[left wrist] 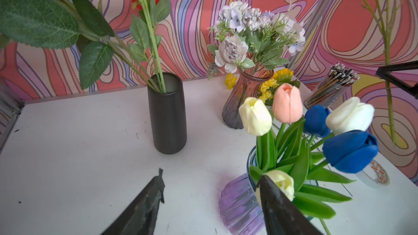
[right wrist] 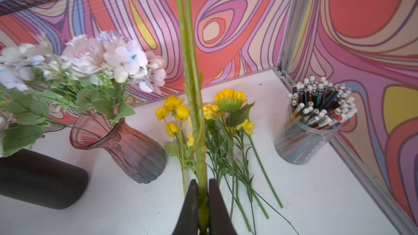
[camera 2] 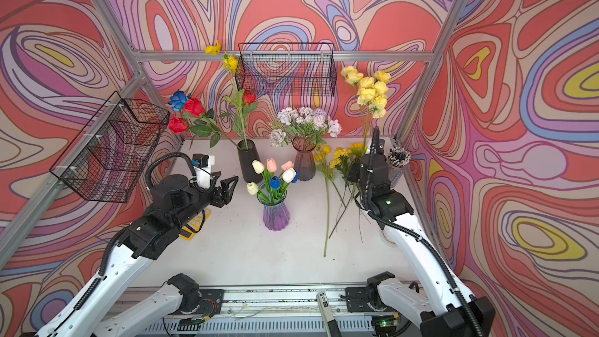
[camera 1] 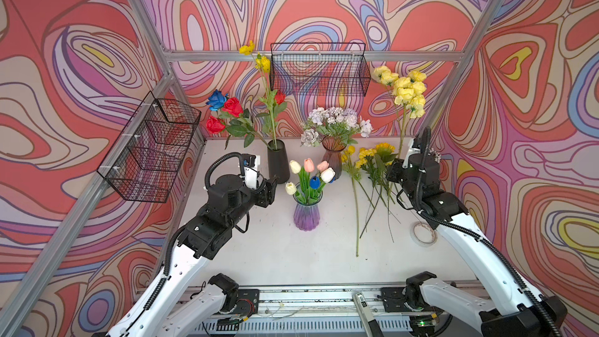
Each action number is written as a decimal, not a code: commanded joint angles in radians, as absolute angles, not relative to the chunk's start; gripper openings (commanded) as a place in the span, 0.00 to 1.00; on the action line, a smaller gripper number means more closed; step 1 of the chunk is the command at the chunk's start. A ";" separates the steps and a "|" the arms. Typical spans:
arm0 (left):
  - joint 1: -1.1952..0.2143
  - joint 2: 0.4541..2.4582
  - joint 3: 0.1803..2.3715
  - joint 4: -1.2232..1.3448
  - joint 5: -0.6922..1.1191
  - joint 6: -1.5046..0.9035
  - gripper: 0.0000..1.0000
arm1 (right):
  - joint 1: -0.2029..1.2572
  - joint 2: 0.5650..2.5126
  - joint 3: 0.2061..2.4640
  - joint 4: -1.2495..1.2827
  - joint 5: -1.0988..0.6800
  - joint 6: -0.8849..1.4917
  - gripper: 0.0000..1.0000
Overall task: Pick out yellow flowers from the vase
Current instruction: Place the flower at the center of the board.
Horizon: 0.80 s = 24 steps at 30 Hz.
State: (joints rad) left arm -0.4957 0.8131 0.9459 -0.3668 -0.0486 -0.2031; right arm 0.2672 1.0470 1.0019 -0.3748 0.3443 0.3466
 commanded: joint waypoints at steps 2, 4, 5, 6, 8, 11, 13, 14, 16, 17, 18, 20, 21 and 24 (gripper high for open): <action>-0.487 0.768 0.899 -0.397 -0.101 -0.236 0.70 | 0.246 1.005 0.945 -0.359 0.349 0.402 0.00; -0.486 0.751 0.873 -0.397 -0.107 -0.250 0.70 | 0.244 0.996 0.925 -0.354 0.342 0.413 0.00; -0.486 0.744 0.863 -0.397 -0.108 -0.256 0.70 | 0.243 0.996 0.919 -0.354 0.341 0.418 0.00; -0.486 0.737 0.851 -0.397 -0.114 -0.263 0.70 | 0.242 0.998 0.910 -0.352 0.339 0.421 0.00; -0.488 0.722 0.830 -0.396 -0.124 -0.274 0.70 | 0.242 1.000 0.888 -0.338 0.327 0.426 0.00; -0.487 0.703 0.802 -0.395 -0.132 -0.289 0.70 | 0.241 1.011 0.854 -0.317 0.298 0.429 0.00; -0.486 0.689 0.788 -0.399 -0.138 -0.295 0.70 | 0.241 1.021 0.836 -0.307 0.277 0.434 0.00; -0.487 0.682 0.782 -0.399 -0.141 -0.296 0.70 | 0.241 1.027 0.828 -0.303 0.269 0.438 0.00; -0.487 0.668 0.772 -0.401 -0.147 -0.298 0.70 | 0.241 1.045 0.817 -0.301 0.257 0.450 0.00; -0.486 0.664 0.767 -0.403 -0.149 -0.298 0.71 | 0.239 1.053 0.812 -0.298 0.249 0.453 0.00; -0.486 0.658 0.763 -0.405 -0.150 -0.298 0.71 | 0.240 1.064 0.805 -0.293 0.238 0.458 0.00; -0.487 0.649 0.756 -0.406 -0.149 -0.298 0.71 | 0.239 1.082 0.791 -0.278 0.209 0.464 0.00; -0.487 0.646 0.753 -0.406 -0.146 -0.296 0.71 | 0.239 1.090 0.784 -0.265 0.187 0.465 0.00; -0.486 0.640 0.749 -0.412 -0.146 -0.296 0.72 | 0.239 1.114 0.769 -0.236 0.112 0.454 0.00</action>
